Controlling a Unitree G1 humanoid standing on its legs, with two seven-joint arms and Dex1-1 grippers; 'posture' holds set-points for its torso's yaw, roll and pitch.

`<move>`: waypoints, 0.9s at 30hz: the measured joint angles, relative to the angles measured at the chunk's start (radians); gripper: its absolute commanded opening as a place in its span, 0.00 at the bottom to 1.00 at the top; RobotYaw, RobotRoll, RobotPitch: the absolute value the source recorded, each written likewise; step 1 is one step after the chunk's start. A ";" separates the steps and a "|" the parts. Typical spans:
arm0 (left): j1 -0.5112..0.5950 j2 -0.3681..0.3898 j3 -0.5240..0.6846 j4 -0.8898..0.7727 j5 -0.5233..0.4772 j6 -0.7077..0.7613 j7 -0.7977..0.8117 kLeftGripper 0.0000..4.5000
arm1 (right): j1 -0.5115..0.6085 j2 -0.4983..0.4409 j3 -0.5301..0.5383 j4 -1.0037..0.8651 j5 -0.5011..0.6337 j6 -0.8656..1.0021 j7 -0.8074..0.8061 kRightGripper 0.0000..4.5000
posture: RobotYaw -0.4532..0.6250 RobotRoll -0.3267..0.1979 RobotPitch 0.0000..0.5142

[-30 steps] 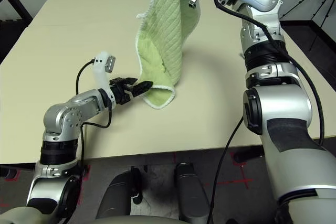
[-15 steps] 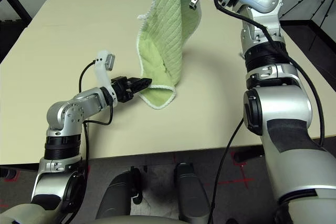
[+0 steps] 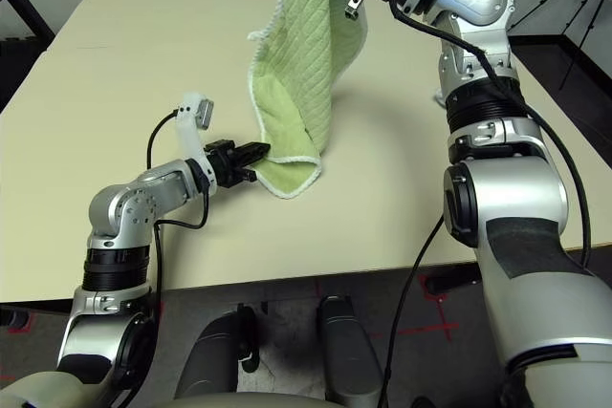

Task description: Fold the towel and set it aside.

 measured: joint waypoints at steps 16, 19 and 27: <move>0.037 -0.025 0.019 -0.102 -0.072 0.120 0.050 0.99 | 0.000 0.001 0.000 0.000 -0.001 0.001 -0.002 0.00 | 0.30 0.62 0.30; 0.041 -0.034 0.010 -0.101 -0.072 0.120 0.052 0.99 | 0.000 0.001 0.000 0.000 -0.001 0.001 -0.002 0.00 | 0.30 0.62 0.30; 0.042 -0.100 0.012 -0.098 -0.102 0.151 0.068 0.99 | 0.000 0.001 0.000 0.000 -0.006 0.002 -0.002 0.00 | 0.29 0.62 0.30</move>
